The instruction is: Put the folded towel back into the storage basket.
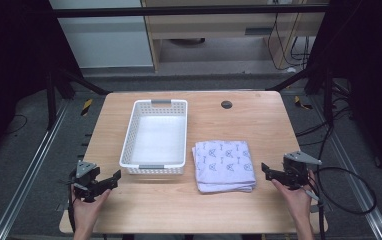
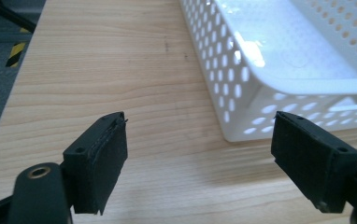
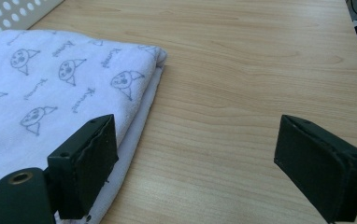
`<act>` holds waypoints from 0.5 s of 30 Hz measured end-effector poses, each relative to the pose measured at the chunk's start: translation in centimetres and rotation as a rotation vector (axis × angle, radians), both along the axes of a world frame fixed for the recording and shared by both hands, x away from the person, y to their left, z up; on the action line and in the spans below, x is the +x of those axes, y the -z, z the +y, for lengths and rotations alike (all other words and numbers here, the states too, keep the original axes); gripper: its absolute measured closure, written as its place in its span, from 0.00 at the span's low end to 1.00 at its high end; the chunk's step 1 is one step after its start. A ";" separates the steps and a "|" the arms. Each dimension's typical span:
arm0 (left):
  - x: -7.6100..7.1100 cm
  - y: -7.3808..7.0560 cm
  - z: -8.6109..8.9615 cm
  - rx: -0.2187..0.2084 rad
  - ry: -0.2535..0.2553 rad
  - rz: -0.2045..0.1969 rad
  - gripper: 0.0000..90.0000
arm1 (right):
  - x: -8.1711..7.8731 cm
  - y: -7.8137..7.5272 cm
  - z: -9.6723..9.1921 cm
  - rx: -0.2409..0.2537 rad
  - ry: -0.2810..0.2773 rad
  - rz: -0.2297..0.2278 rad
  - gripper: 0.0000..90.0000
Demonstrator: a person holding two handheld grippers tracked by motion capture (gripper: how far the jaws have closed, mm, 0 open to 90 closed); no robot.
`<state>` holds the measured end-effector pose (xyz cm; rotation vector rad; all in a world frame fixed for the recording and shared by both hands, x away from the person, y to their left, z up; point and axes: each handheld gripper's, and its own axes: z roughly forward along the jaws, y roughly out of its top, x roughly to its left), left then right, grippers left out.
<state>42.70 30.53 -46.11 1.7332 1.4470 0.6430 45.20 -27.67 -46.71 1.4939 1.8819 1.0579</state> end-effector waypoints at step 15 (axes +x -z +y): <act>-1.3 -1.2 -3.2 0.024 0.102 -0.036 0.21 | -0.2 -0.6 0.0 -0.001 -0.045 0.016 0.18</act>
